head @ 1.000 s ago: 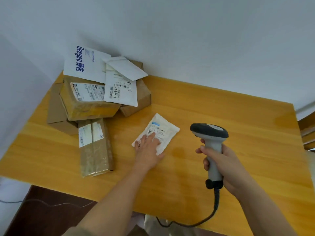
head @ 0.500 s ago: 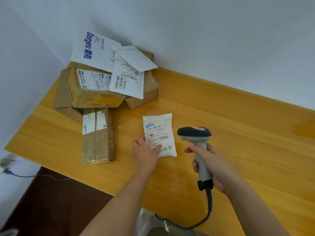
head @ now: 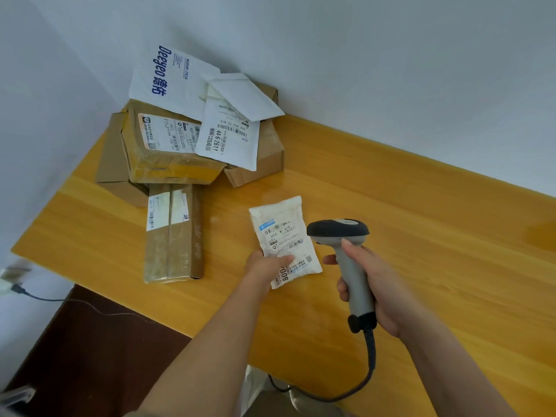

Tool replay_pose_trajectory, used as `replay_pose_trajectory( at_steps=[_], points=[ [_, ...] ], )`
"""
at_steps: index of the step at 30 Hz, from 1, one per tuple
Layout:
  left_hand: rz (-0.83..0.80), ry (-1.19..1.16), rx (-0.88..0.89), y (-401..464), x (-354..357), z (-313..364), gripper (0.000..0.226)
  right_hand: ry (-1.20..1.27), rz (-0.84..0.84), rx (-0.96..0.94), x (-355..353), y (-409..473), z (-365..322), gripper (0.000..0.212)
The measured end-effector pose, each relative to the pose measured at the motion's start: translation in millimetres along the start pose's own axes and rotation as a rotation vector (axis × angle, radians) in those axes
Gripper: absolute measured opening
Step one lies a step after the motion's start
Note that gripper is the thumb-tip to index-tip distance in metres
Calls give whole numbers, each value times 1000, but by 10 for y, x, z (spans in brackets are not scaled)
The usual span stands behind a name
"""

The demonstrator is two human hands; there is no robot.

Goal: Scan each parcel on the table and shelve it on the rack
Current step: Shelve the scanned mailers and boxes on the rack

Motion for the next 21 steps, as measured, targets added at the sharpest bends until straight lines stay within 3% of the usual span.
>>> replay_pose_trajectory(
  at_steps=[7, 15, 21],
  points=[
    [-88, -51, -21, 26, -94, 101, 35, -22, -49, 2, 22, -14, -33, 60],
    [-98, -203, -64, -2, -116, 174, 30, -77, -90, -8, 61, -22, -49, 65],
    [-50, -174, -67, 14, -57, 148, 24, -102, -83, -68, 118, -26, -102, 65]
  ],
)
Point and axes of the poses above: each hand's wrist, its own y-axis towards the middle knuckle, its own x-axis out of the palm, z = x × y, the point moved 2 cm from there along y, towards the middle knuckle, and after that the axes turned 3 degrees about -y, right-handed, at the moved point
